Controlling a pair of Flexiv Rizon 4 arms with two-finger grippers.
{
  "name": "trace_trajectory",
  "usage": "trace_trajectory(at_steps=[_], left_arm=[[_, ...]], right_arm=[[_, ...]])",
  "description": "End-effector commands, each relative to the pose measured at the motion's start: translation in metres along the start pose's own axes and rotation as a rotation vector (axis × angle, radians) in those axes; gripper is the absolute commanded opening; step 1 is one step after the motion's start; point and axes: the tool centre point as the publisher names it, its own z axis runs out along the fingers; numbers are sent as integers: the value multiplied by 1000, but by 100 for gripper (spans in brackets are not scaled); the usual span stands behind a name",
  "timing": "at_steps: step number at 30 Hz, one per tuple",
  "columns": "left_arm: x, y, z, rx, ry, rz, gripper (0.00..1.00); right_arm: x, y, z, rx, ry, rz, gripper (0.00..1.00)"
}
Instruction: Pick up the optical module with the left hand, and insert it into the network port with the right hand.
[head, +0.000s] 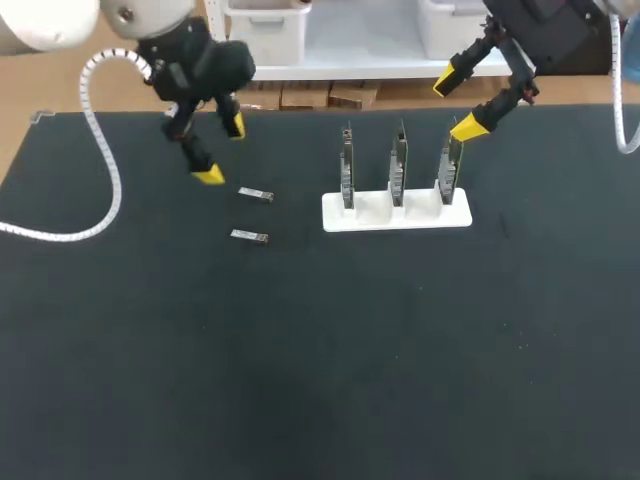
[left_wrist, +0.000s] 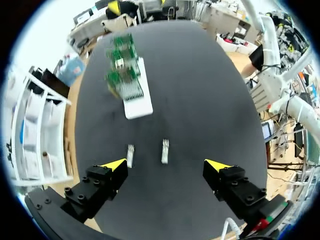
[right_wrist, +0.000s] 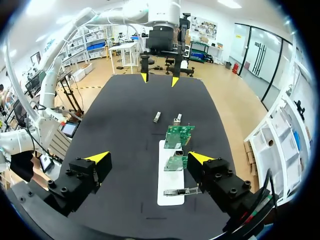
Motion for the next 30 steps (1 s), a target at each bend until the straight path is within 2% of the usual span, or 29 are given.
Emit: trace_trajectory(at_steps=[1, 4, 6, 9, 11, 13, 15, 17, 23, 28, 30], left_arm=[[8, -13, 11, -2, 66, -49, 100], [16, -22, 22, -7, 114, -93, 100], [19, -27, 30, -8, 80, -116, 100], [19, -34, 44, -31, 104, -111, 100], [21, -36, 54, -36, 85, -100, 100], [26, -35, 70, -24, 143, -54, 100], [36, -32, 81, 5, 121, -105, 100], [39, -29, 81, 0, 111, -103, 100], [33, -19, 81, -38, 134, -86, 100], [23, -14, 97, -11, 186, -41, 100], [22, -13, 99, -7, 179, -42, 100]], right_arm=[[1, 1, 0, 2, -2, -2, 100], [1, 1, 0, 2, -2, -2, 100], [1, 1, 0, 2, -2, -2, 100], [1, 1, 0, 2, -2, -2, 100], [1, 1, 0, 2, -2, -2, 100], [1, 1, 0, 2, -2, -2, 100], [1, 1, 0, 2, -2, -2, 100], [1, 1, 0, 2, -2, -2, 100], [1, 1, 0, 2, -2, -2, 100], [1, 1, 0, 2, -2, -2, 100], [1, 1, 0, 2, -2, -2, 100]])
